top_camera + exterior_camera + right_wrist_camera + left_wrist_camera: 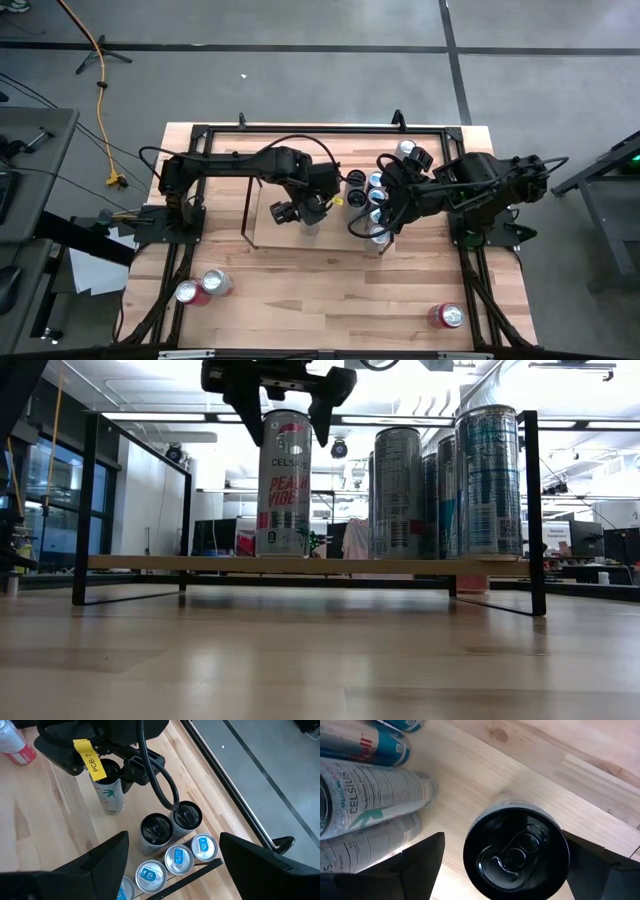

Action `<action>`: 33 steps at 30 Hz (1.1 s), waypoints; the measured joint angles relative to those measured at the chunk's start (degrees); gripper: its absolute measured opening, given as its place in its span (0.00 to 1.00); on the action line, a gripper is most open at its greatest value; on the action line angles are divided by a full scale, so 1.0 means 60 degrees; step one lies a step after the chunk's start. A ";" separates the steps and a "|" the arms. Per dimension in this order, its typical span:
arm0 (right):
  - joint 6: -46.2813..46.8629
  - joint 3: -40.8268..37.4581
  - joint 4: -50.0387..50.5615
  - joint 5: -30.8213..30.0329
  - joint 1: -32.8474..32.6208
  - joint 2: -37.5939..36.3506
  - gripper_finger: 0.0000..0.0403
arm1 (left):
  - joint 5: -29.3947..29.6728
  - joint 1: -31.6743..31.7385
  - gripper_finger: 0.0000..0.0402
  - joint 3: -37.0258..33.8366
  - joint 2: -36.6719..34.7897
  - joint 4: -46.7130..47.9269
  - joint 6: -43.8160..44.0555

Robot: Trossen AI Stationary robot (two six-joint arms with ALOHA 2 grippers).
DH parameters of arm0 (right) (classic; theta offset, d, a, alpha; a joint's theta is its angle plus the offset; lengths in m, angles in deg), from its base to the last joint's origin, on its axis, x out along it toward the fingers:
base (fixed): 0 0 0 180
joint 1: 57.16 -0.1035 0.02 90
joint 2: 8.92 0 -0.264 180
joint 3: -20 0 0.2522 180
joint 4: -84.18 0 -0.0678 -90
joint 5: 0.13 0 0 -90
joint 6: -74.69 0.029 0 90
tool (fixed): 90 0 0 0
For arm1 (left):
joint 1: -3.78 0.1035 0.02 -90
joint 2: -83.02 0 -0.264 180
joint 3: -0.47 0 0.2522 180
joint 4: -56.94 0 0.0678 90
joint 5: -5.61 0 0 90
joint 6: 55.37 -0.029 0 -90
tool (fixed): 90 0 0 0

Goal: Place canned beverage on shelf
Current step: Put the black soda can aligned with the other black soda can on the shelf

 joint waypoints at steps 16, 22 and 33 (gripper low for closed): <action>-0.0001 -0.0001 0.0000 -0.0004 -0.0001 0.0000 0.74 | 0.0219 -0.0141 0.83 0.0000 0.0000 -0.0029 0.0338; -0.0014 0.0001 0.0000 -0.0004 -0.0002 0.0000 0.74 | 0.0552 -0.0131 0.83 0.0000 0.0000 0.0189 0.0242; -0.0077 -0.0001 -0.0001 -0.0004 -0.0001 0.0000 0.74 | 0.0445 -0.0078 0.79 -0.0002 0.0088 0.0340 -0.0215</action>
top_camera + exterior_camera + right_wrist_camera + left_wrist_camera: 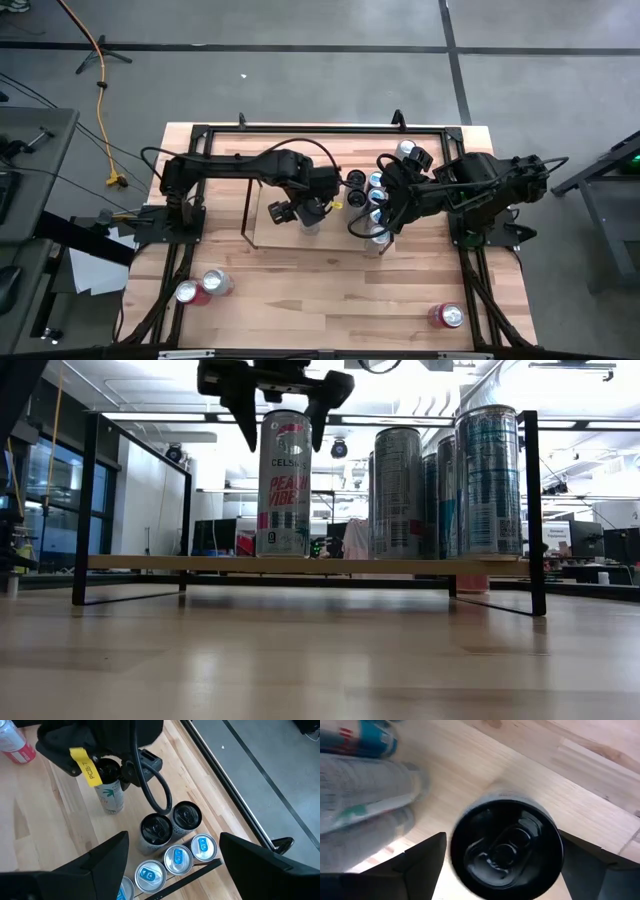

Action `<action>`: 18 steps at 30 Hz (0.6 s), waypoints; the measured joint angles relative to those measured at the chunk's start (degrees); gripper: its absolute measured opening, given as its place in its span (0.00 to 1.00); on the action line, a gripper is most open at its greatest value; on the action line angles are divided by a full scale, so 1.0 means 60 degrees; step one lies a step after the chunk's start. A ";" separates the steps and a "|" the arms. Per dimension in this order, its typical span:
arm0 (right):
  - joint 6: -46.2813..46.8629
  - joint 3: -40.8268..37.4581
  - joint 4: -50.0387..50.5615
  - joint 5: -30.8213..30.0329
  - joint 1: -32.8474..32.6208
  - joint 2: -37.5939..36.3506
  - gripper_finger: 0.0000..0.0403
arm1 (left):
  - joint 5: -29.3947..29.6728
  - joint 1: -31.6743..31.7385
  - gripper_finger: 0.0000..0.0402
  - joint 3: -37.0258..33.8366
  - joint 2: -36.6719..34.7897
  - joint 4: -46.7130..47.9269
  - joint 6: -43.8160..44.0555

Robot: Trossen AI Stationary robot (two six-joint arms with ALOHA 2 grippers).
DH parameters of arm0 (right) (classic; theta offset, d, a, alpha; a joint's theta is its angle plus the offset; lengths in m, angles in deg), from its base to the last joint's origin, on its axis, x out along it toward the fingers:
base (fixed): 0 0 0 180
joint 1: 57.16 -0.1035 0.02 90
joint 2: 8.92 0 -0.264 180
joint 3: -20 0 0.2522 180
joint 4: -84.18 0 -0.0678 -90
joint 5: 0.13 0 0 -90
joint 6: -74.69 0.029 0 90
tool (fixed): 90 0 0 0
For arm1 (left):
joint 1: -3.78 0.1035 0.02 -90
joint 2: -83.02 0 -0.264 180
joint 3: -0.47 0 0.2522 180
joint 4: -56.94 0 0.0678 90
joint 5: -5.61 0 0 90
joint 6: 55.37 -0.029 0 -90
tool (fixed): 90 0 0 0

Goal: Place canned beverage on shelf
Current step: Put the black soda can aligned with the other black soda can on the shelf

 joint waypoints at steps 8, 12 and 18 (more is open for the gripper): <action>0.0000 0.0001 0.0001 0.0000 -0.0002 0.0000 0.74 | -0.0013 -0.0066 0.68 -0.0009 0.0149 -0.0314 0.0076; 0.0000 -0.0001 0.0001 0.0000 -0.0002 0.0000 0.74 | 0.0019 -0.0134 0.61 -0.0006 0.0152 -0.0340 0.0195; 0.0000 0.0002 0.0001 0.0000 -0.0002 0.0000 0.74 | 0.0225 -0.0287 0.49 0.0009 0.0126 -0.0325 0.1283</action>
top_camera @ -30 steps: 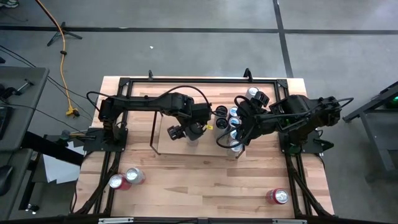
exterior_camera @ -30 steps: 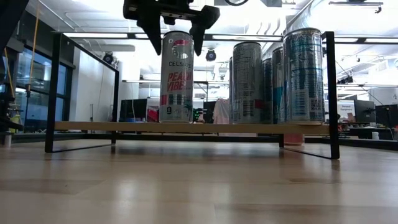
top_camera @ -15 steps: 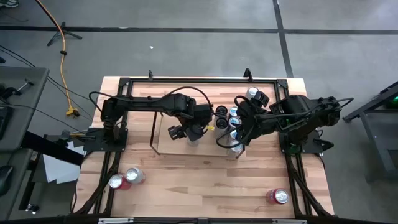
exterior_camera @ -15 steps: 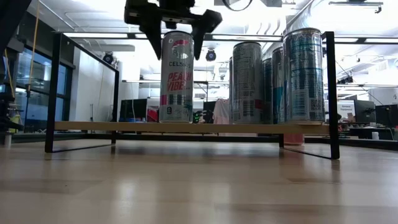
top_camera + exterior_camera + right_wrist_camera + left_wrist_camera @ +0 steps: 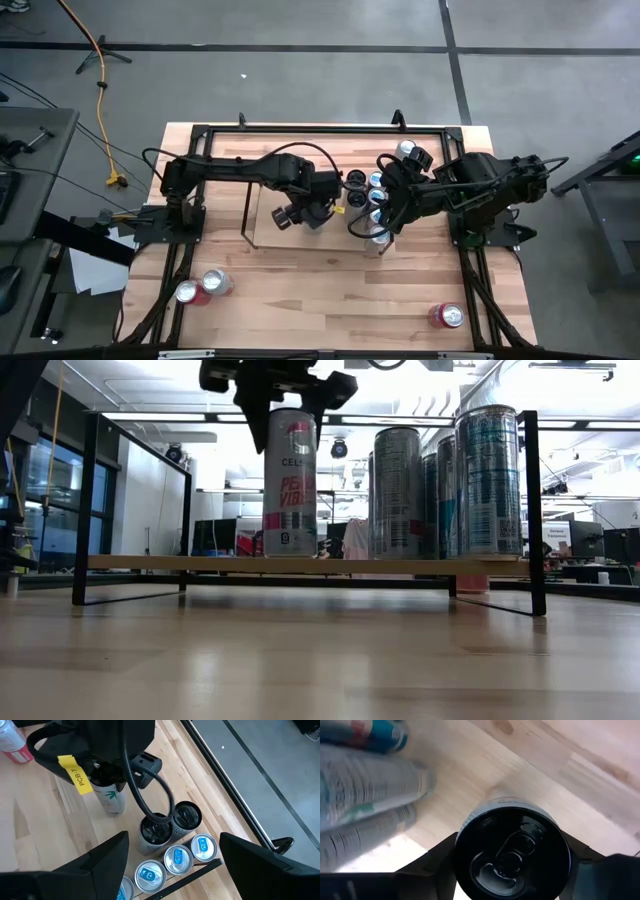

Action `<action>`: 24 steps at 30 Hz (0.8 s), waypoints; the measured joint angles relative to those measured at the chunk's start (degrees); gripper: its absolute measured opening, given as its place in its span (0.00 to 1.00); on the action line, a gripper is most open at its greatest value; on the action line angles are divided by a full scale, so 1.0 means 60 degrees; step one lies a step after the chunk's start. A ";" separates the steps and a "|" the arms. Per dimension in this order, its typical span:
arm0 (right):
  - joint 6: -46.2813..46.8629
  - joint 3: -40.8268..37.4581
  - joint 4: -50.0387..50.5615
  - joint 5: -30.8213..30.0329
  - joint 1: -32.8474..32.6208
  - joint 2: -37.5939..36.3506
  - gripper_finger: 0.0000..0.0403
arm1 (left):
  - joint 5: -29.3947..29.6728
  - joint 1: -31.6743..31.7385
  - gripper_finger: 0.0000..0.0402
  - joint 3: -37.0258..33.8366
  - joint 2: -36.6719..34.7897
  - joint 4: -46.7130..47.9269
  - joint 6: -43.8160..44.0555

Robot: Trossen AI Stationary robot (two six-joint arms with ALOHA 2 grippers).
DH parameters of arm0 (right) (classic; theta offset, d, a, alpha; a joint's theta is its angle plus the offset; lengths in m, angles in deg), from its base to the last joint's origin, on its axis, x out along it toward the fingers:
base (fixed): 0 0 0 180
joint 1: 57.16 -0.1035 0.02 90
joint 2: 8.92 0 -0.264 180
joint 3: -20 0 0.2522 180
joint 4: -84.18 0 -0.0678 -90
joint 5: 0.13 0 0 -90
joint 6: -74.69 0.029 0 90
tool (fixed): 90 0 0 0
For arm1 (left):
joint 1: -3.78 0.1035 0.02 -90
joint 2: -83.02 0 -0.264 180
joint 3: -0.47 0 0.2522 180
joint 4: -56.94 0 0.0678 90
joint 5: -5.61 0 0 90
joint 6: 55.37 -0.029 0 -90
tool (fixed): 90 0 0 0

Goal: Place canned beverage on shelf
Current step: Put the black soda can aligned with the other black soda can on the shelf

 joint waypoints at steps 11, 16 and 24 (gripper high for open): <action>-0.0149 0.0000 0.0000 -0.0004 0.0000 0.0000 0.74 | 0.0762 -0.0294 0.50 0.0004 -0.0042 0.1018 0.3647; -0.0149 -0.0001 0.0000 -0.0007 0.0000 0.0000 0.74 | 0.0885 -0.0305 0.51 0.0015 -0.0053 0.1776 0.5825; -0.0149 0.0000 0.0000 -0.0077 0.0000 0.0000 0.74 | 0.0831 -0.0240 0.51 0.0011 -0.0053 0.1702 0.9001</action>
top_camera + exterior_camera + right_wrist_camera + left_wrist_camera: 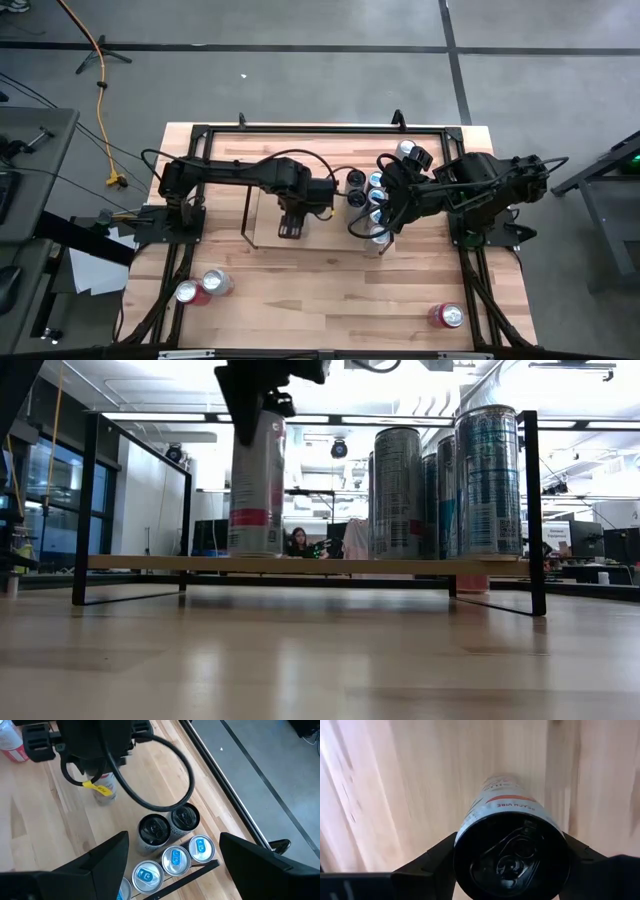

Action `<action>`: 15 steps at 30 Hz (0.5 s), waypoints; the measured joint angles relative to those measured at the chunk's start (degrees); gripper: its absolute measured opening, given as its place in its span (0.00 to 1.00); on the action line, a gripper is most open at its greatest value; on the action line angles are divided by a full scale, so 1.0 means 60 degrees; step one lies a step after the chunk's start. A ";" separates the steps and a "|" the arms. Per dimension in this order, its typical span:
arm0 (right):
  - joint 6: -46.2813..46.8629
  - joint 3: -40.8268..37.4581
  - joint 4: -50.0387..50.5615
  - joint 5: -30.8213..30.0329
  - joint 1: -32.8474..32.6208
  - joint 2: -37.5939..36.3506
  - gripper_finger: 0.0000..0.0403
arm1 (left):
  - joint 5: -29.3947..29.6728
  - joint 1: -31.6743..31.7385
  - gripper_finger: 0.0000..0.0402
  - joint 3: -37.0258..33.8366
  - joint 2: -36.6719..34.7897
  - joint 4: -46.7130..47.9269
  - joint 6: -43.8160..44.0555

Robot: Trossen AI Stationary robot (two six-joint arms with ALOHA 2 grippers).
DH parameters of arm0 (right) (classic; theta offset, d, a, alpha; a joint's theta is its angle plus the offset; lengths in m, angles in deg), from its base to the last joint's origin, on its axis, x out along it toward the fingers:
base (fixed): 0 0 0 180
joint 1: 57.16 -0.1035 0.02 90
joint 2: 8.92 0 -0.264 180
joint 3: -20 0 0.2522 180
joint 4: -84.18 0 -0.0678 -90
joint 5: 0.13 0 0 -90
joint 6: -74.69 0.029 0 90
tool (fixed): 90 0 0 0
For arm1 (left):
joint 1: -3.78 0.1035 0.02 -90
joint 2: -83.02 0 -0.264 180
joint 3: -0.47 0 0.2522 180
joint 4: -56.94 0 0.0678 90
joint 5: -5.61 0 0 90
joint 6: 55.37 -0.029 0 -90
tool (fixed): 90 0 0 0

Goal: Place canned beverage on shelf
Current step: Put the black soda can aligned with the other black soda can on the shelf

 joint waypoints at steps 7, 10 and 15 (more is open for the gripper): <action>-0.0029 0.0000 0.0000 -0.0003 0.0000 0.0000 0.74 | -0.0019 0.0023 0.54 -0.0012 0.0009 -0.0359 0.1894; -0.0029 0.0000 0.0000 -0.0007 0.0000 0.0000 0.74 | -0.0041 0.0023 0.57 -0.0015 0.0018 -0.0598 0.2296; -0.0029 0.0000 0.0000 -0.0010 0.0000 0.0000 0.74 | -0.0108 0.0016 0.60 -0.0029 0.0036 -0.0576 0.2405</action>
